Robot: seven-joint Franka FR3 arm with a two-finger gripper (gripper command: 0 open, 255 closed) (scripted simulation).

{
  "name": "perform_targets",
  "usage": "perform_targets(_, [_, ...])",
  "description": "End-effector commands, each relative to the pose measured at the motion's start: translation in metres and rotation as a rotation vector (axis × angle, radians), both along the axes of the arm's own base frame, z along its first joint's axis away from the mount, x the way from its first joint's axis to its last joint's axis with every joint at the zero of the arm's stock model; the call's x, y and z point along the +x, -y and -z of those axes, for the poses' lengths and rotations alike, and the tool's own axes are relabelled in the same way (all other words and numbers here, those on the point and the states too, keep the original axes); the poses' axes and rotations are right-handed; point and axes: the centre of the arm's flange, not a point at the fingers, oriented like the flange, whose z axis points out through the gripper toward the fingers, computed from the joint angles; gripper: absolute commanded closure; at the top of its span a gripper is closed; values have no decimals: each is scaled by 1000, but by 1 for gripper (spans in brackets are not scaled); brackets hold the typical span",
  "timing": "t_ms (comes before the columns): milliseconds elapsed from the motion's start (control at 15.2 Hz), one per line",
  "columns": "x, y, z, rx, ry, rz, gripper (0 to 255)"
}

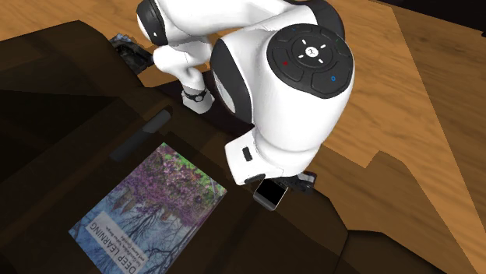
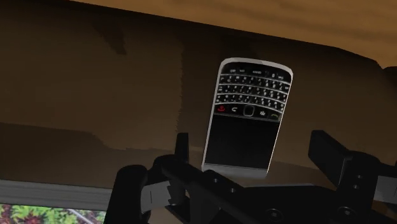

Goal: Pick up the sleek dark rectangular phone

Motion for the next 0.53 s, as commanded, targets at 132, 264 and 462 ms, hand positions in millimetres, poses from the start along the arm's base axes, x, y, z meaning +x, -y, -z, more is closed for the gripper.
perform_targets(132, [7,2,14,-3,4,17,0])
perform_targets(264, [7,2,25,-3,4,17,0])
perform_targets(462, [7,2,38,-3,4,17,0])
